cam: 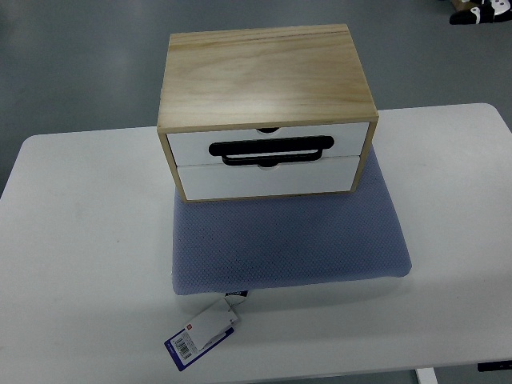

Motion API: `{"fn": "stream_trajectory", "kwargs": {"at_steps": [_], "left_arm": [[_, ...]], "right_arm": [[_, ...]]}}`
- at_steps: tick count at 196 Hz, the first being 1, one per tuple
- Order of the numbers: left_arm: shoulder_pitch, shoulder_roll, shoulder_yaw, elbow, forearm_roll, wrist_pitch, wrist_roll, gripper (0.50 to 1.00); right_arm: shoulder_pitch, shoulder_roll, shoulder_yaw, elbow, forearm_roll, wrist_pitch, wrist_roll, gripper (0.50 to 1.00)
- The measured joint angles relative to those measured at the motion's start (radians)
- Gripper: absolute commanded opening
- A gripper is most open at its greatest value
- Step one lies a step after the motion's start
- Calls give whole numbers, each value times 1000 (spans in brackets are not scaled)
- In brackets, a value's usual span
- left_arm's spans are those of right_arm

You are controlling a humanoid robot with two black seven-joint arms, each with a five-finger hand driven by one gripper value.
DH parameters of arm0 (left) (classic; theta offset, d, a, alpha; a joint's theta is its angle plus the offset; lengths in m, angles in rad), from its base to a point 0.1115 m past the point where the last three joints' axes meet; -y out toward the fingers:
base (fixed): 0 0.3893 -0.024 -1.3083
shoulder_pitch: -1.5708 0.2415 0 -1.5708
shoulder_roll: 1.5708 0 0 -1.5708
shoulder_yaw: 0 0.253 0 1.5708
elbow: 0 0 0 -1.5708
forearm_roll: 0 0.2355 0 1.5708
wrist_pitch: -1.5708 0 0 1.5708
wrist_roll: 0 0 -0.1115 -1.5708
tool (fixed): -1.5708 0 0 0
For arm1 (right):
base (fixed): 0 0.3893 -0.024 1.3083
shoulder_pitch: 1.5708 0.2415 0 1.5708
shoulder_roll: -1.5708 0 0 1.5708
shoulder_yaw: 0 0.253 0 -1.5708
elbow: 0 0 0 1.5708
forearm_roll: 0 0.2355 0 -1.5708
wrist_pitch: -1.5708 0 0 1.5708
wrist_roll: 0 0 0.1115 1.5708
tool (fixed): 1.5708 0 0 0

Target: Open wood drawer with right hand

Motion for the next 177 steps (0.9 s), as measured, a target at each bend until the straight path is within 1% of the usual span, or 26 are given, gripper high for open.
{"fn": "stream_trajectory", "kwargs": {"at_steps": [27,54,75,101,121,136,164,177], "left_arm": [[0,0,0,0,0,0,0,1000],[0,0,0,0,0,0,0,1000],[0,0,0,0,0,0,0,1000],[0,0,0,0,0,0,0,1000],[0,0,0,0,0,0,0,1000],[0,0,0,0,0,0,0,1000],[0,0,0,0,0,0,0,1000],[0,0,0,0,0,0,0,1000]], "right_arm": [[-2,-26,0,96,-4,0,0,952],[-4,-32,-8,224,-74,0,-1,952],[-4,-2,-15,285,-159,0,-7,952],[-9,60,-23,311,-236,0,-22,952],[-10,111,-49,327,-291,0,-59,952],[-6,148,-76,332,-312,0,-100,952],[15,188,-108,333,-319,0,-178,952],[28,204,-112,333,-319,0,-195,952]]}}
